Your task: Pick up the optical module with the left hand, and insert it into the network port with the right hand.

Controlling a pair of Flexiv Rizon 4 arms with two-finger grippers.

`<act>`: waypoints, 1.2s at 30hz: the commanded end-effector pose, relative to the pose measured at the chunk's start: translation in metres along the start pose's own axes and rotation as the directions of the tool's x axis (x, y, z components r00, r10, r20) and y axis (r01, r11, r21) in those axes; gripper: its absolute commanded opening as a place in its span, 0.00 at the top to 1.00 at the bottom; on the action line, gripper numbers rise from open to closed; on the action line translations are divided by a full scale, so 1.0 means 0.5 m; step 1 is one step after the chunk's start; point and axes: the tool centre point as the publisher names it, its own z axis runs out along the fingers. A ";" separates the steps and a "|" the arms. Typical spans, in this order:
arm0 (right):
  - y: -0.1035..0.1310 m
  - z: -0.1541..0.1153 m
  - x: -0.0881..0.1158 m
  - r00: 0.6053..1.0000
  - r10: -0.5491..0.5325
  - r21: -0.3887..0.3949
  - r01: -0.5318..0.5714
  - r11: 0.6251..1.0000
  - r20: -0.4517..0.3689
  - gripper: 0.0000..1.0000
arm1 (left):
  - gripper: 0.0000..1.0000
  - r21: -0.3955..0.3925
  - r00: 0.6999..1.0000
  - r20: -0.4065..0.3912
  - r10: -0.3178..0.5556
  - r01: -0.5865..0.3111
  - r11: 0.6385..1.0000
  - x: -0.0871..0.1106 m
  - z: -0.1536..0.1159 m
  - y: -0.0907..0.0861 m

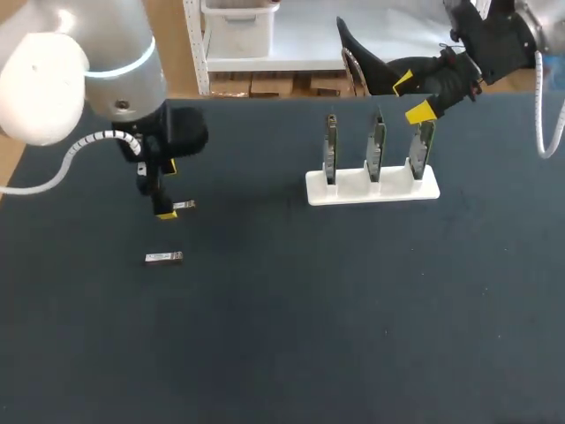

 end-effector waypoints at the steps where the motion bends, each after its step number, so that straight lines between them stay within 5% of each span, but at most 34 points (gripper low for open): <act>1: 0.002 0.001 -0.001 1.000 0.000 0.003 0.000 1.000 -0.001 0.00 | 0.00 0.031 1.000 0.001 -0.014 0.014 0.999 0.014 0.019 0.013; 36: 0.002 0.001 -0.001 1.000 0.000 0.003 0.000 1.000 -0.001 0.00 | 0.00 0.114 0.998 -0.032 -0.053 0.056 0.992 0.027 0.121 0.038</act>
